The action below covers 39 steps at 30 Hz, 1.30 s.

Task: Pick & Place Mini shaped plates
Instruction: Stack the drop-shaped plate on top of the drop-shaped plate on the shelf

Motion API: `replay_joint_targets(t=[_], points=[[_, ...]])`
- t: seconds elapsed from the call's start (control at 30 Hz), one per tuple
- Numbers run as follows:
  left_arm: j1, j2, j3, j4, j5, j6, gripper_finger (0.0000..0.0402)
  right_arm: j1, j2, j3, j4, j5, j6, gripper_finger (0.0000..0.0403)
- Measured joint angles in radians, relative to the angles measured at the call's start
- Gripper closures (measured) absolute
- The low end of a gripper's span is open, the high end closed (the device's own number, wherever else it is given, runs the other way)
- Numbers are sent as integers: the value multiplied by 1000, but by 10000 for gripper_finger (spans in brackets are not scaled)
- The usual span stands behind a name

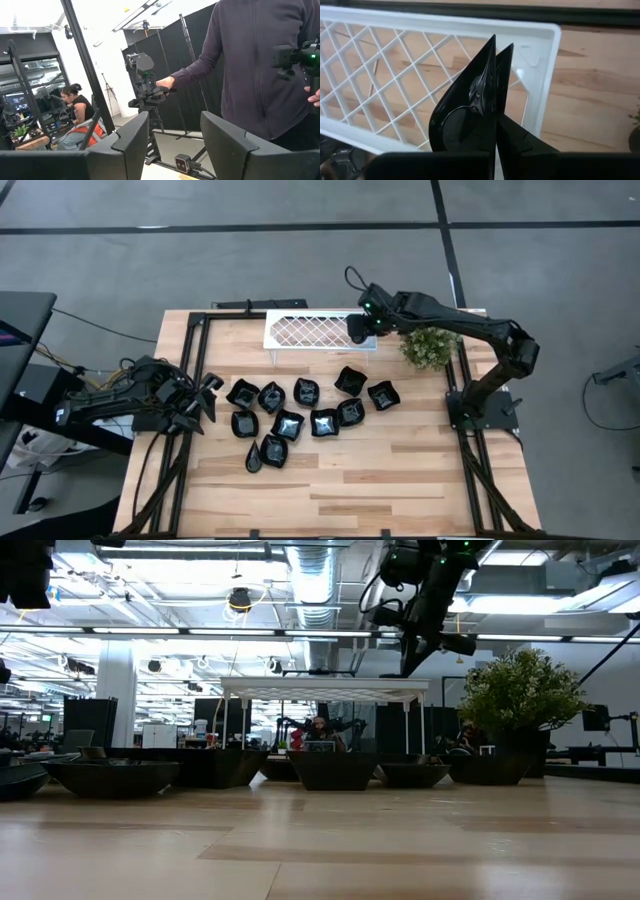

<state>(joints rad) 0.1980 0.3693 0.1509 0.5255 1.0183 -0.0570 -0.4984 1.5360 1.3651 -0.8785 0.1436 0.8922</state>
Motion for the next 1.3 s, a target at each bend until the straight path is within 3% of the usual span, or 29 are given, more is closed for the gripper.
replay_joint_targets(t=[0.4, 0.87, 1.3], points=[[0, 0, 0, 0, 0, 0, 219, 0, 0, 0, 0, -15, 25, 399], [0, 0, 0, 0, 0, 0, 219, 0, 0, 0, -5, -52, 37, 344], [0, 0, 0, 11, 0, 0, 219, 0, -23, 1, -16, -73, 25, 342]])
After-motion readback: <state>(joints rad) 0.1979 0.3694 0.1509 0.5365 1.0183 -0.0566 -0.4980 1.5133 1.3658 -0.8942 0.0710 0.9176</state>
